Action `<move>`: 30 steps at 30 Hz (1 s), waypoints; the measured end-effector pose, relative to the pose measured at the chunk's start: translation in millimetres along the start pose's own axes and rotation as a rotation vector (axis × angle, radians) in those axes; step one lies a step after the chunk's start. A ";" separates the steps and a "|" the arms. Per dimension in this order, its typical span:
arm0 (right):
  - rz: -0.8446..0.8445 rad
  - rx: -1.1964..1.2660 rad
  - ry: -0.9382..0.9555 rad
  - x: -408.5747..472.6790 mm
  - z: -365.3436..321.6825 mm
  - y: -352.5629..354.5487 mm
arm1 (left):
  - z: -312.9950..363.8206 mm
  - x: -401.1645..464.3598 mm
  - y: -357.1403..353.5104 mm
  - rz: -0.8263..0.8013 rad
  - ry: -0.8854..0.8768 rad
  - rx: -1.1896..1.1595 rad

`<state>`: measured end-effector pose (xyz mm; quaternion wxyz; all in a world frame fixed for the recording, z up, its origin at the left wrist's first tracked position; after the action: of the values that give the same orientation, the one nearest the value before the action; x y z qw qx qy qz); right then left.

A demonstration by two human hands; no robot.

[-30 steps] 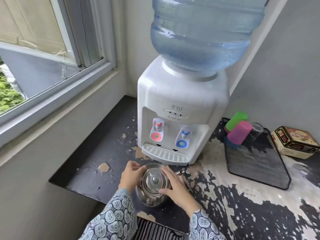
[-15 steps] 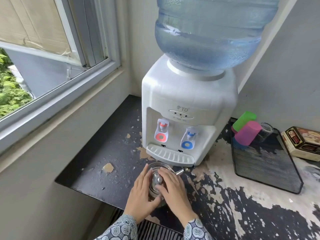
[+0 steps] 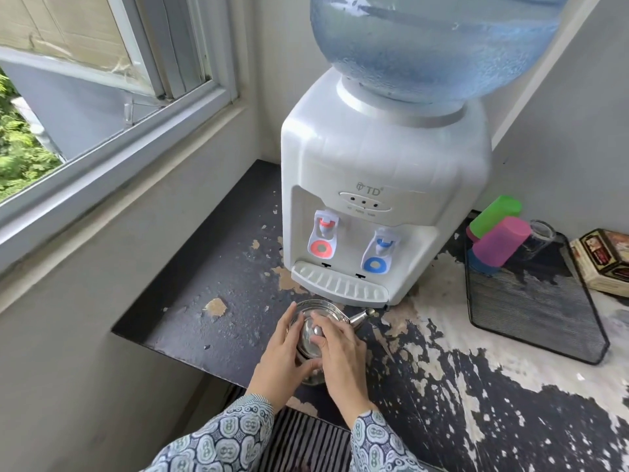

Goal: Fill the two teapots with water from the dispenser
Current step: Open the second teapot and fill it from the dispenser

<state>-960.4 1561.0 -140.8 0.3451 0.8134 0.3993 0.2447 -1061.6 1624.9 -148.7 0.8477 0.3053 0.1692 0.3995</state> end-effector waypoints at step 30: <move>-0.213 -0.354 0.390 48.2 -10.5 3.4 | -1.1 5.3 12.2 0.034 0.102 -0.036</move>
<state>-938.8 1602.8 -125.6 0.4221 0.6317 0.4924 0.4247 -1065.9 1635.5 -141.8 0.8365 0.2720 0.1998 0.4317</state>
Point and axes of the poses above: each hand's wrist, its own x-axis towards the middle knuckle, its own y-axis out of the back of the hand, z = x × y, the point moved 1 cm from there along x, towards the middle knuckle, and after that the axes turned 4 degrees about z, right-handed, at the moved point
